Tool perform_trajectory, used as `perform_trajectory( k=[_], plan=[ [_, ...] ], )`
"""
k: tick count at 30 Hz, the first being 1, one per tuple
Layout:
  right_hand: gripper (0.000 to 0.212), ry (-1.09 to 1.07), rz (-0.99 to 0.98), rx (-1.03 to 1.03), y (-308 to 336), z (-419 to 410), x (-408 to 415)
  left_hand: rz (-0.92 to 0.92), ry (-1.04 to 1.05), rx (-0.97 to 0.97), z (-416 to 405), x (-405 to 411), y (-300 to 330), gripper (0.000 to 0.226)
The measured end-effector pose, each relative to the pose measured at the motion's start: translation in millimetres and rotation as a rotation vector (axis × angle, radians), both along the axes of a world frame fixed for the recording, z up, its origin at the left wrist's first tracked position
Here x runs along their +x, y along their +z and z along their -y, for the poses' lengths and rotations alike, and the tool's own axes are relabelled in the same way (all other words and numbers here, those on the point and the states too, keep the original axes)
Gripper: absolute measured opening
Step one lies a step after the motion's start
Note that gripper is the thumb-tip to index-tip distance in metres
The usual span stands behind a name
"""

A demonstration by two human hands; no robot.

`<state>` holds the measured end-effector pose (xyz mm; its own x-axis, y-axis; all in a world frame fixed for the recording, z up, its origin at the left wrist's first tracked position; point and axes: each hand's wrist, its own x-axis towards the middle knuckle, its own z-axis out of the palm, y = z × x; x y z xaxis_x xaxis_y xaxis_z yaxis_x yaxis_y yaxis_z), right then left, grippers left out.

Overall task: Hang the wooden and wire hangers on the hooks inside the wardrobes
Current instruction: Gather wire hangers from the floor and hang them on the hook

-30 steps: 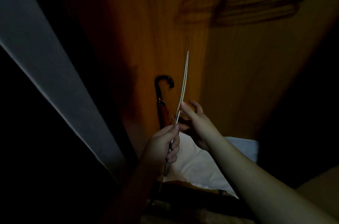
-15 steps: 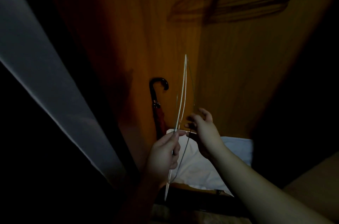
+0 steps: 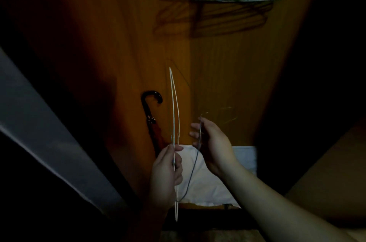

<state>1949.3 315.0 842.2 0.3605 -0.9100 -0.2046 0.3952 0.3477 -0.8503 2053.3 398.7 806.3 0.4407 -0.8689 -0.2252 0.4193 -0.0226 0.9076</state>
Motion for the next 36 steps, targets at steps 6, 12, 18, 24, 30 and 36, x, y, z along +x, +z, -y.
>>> perform_trajectory(
  k=[6,12,18,24,30,36],
  plan=[
    [0.026,0.057,0.025,-0.165,7.8,-1.7,-11.0,-0.070,-0.009,0.014,10.9,-5.5,0.4,0.029],
    [0.020,0.084,-0.047,-0.241,25.1,10.6,-19.9,-0.134,-0.026,0.032,22.5,-15.4,5.0,0.019],
    [0.022,0.075,-0.093,-0.245,43.0,34.0,-29.4,0.071,0.065,0.095,27.4,-17.3,11.6,0.018],
    [0.021,-0.007,-0.087,-0.235,64.2,61.5,-33.4,0.101,0.032,0.058,25.5,-5.8,25.3,0.020],
    [0.026,-0.120,-0.109,-0.148,84.8,82.8,-26.9,0.191,0.018,-0.032,30.1,-2.0,50.7,0.019],
    [0.031,-0.168,-0.052,-0.104,102.6,95.5,-8.0,0.155,0.037,-0.110,31.1,-4.1,69.8,0.029]
  ],
)
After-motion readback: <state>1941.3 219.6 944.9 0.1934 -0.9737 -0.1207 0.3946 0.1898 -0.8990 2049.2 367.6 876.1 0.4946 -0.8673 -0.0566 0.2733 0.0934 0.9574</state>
